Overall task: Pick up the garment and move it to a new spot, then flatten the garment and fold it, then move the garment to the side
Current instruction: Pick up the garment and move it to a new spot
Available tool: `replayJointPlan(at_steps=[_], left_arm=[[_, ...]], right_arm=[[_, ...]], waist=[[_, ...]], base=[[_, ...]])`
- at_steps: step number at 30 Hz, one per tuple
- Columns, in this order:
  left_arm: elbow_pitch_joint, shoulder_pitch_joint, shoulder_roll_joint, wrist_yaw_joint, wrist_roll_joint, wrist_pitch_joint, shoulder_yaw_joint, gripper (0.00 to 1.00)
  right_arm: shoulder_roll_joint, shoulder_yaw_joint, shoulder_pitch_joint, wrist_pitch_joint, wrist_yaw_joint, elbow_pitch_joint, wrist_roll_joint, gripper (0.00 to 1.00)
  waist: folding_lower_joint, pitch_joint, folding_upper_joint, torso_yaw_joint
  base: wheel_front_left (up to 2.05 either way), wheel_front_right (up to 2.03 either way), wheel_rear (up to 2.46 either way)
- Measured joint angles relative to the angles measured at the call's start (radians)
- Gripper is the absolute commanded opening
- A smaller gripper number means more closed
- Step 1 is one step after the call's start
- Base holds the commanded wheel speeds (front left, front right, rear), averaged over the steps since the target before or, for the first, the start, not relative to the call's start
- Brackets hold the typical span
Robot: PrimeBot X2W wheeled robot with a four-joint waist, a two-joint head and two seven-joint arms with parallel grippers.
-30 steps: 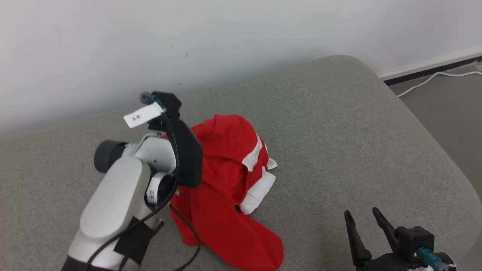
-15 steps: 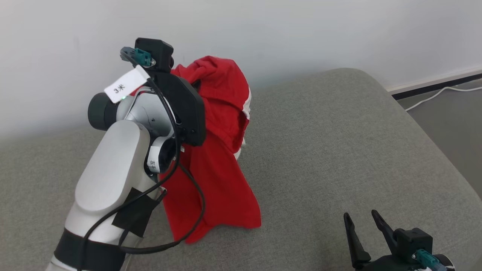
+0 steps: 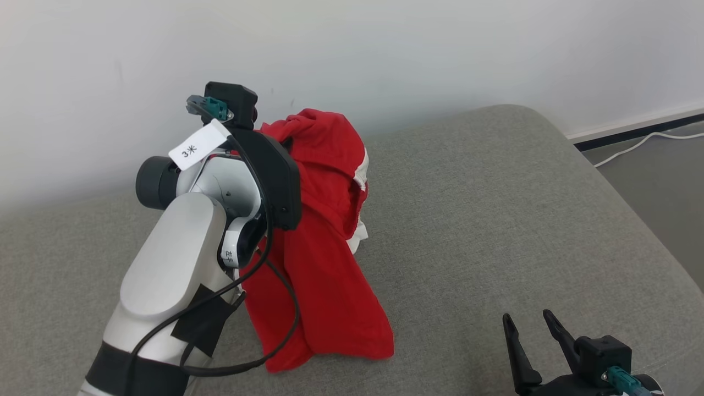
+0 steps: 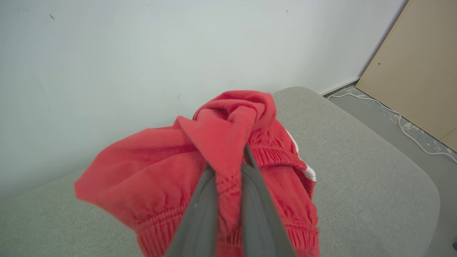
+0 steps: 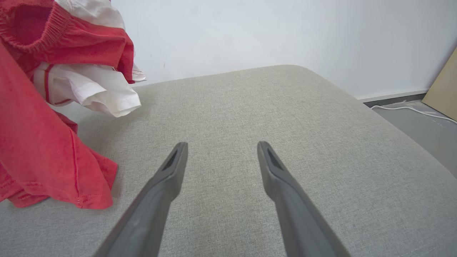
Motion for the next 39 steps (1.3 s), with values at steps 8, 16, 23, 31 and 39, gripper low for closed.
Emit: replayJointPlan(at_steps=[8,16,23,31,39], left_arm=[[0.059,0.076,0.004,0.0,0.009,-0.026,-0.026,0.0],[0.118,0.146,0.007,-0.001,0.009,-0.044,-0.045,0.99],[0.137,0.166,0.006,-0.011,0.009,-0.061,-0.055,1.0],[0.141,0.161,0.006,-0.019,0.007,-0.124,-0.045,1.0],[0.105,0.158,0.005,-0.019,0.001,-0.195,-0.03,1.0]], right_arm=[[0.0,-0.001,0.003,0.0,-0.001,-0.001,0.003,1.0],[0.001,0.002,0.002,0.0,-0.001,0.0,0.007,1.0],[0.001,0.002,0.001,0.0,-0.001,0.006,0.008,1.0],[-0.001,-0.004,0.001,0.0,-0.001,0.013,0.008,1.0],[-0.003,-0.012,0.014,-0.006,-0.008,0.018,0.009,1.0]], waist=[[0.0,0.005,0.0,0.013],[0.0002,0.013,0.0,0.021],[0.0002,0.015,0.0,0.026],[0.0002,-0.005,0.0,0.041],[0.0001,-0.042,0.0,0.066]], base=[[0.0,0.0,0.0],[0.0,0.0,0.0],[0.0,0.0,0.0],[0.0,0.0,0.0],[0.0,0.0,0.0]])
